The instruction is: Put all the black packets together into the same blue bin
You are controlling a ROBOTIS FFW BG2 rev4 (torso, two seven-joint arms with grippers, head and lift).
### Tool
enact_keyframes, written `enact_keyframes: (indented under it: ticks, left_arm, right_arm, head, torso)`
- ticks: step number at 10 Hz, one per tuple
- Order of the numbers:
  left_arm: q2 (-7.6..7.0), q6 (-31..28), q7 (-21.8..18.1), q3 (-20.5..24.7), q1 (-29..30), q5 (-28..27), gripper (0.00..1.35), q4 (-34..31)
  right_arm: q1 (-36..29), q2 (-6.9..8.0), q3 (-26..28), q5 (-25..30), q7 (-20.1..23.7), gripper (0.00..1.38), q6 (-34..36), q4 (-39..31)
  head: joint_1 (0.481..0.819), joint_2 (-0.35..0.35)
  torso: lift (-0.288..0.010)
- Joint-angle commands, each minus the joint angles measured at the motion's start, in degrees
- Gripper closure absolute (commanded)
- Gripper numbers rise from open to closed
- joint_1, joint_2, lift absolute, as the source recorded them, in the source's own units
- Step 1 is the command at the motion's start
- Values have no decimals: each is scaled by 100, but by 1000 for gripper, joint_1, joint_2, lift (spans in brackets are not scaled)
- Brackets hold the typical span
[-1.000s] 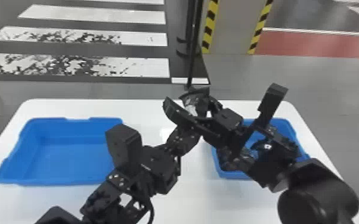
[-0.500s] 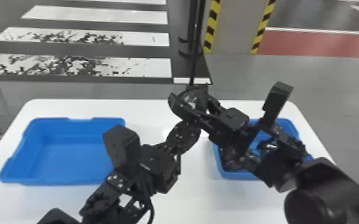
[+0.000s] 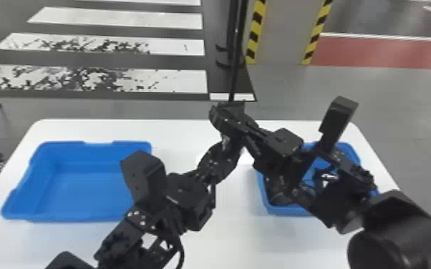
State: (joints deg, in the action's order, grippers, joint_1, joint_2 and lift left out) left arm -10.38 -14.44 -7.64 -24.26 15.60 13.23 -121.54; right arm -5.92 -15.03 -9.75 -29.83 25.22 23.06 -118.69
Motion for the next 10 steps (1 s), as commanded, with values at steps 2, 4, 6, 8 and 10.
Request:
enact_keyframes:
  ticks: [2, 4, 6, 8, 10]
  left_arm:
    - [10, 207, 8, 15, 15, 94, 1115, 95]
    - [10, 362, -9, 15, 15, 151, 202, 194]
    - [19, 334, -18, 15, 15, 140, 131, 208]
    - [36, 292, -45, 95, 29, 140, 157, 292]
    - [54, 334, -62, 129, 57, 140, 157, 292]
  right_arm:
    - [-41, 0, 27, 1, -9, 1119, -85, -7]
    - [-69, 0, 50, 1, -9, 1119, -169, -7]
    - [-83, 9, 107, 1, -17, 1119, -282, -7]
    - [-97, 44, 461, 115, -35, 1119, -436, -21]
    - [-111, 79, 1090, 492, -44, 1119, -479, 105]
  head:
    - [695, -82]
    - [695, -83]
    - [695, -86]
    - [695, -97]
    - [695, -127]
  torso:
    - [-110]
    - [-110]
    - [-110]
    - [-110]
    - [-110]
